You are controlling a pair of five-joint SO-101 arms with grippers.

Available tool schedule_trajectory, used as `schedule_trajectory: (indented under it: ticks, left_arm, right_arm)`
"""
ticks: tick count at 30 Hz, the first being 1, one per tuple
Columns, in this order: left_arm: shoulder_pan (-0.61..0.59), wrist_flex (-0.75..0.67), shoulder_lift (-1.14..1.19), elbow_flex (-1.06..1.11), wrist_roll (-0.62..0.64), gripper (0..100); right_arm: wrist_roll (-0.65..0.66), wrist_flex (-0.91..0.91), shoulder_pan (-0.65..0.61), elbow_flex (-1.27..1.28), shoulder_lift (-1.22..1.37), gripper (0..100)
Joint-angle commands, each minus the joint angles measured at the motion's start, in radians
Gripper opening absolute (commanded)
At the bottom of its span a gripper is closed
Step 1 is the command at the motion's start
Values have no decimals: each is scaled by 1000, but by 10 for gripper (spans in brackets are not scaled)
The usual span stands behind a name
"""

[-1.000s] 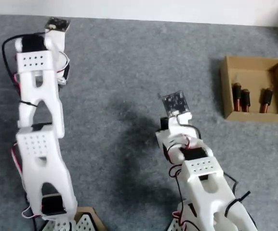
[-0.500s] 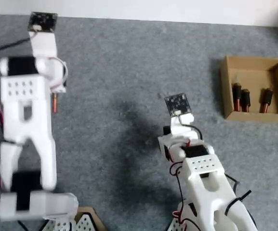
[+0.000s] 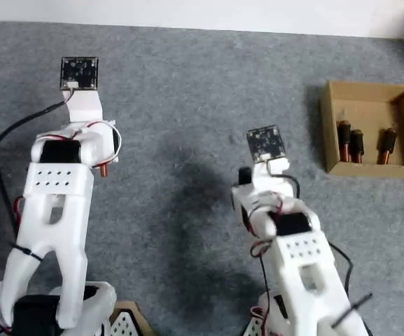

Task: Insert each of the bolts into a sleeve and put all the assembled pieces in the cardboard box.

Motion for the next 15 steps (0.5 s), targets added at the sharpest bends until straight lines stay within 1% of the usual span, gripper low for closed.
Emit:
schedule_trajectory:
  ticks: [1, 4, 8, 11, 15]
  left_arm:
    - [27, -46, -47, 15, 9, 6]
    - [38, -49, -47, 42, 37, 6]
    - [50, -49, -104, 73, 51, 6]
    - [88, -77, -234, 153, 52, 6]
    - [119, -203, -449, 351, 51, 6]
  right_arm:
    - [5, 5, 4, 39, -205, 4]
    - [37, -24, -31, 117, -325, 4]
    - [78, -68, -59, 197, -400, 4]
    - [109, -101, -93, 232, -427, 4]
    - [124, -153, -117, 280, -433, 4]
